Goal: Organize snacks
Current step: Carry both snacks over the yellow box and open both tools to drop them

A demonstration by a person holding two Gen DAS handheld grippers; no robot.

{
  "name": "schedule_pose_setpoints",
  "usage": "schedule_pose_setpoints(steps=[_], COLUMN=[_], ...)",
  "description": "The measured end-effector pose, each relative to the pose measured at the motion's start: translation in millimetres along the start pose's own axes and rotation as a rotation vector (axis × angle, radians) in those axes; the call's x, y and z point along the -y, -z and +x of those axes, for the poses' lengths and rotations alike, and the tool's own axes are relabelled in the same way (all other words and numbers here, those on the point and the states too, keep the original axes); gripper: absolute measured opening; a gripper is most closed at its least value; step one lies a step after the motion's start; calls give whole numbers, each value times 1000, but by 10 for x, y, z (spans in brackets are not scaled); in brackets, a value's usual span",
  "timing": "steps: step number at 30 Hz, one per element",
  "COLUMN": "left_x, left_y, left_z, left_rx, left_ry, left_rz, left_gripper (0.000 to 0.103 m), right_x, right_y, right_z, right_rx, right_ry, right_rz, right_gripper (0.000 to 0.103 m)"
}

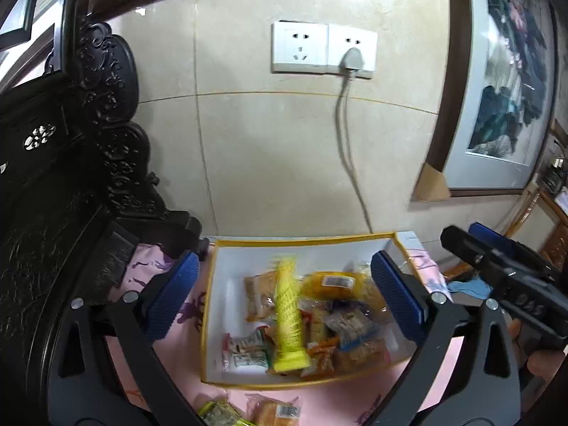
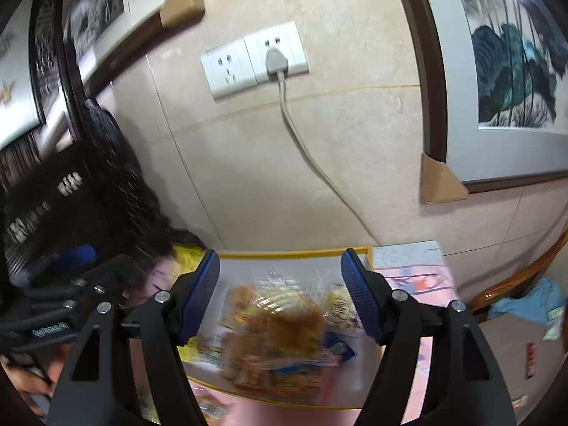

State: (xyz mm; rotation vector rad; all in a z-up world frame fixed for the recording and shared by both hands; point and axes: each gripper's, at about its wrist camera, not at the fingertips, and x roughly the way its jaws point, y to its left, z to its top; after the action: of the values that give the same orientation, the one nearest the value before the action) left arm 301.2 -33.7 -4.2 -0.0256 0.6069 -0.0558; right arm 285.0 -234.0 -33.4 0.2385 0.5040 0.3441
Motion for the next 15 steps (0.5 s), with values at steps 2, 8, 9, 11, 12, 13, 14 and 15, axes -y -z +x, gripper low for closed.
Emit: schedule_pose_setpoints(steps=[2,8,9,11,12,13,14,15], left_x=[48,189,207,238,251,264,274,285], left_y=[94,451,509,610,651,694,725,748], left_z=[-13,21,23,5,-9,-22,-31,-42], left_rx=[-30,-136,-152,-175,-182,-189,-194,-198], left_ry=[-29,-38,-32,-25,-22,-21,-19,-18], left_rz=[5,11,8,5,5,6,7,8], left_gripper=[100,100,100,100,100,100,100,100], right_x=[25,140,163,208,219,239,250,267], right_y=[147,729,840,997,1061,1134,1183,1245], right_z=[-114,-236,-256,-301,-314,-336,-345,-362], right_rx=[4,-84,-108,-138,-148,-162,-172,-186], right_ry=[-3,12,22,31,37,45,47,51], right_rz=[18,65,77,102,109,120,128,138], right_gripper=[78,93,93,93,93,93,93,93])
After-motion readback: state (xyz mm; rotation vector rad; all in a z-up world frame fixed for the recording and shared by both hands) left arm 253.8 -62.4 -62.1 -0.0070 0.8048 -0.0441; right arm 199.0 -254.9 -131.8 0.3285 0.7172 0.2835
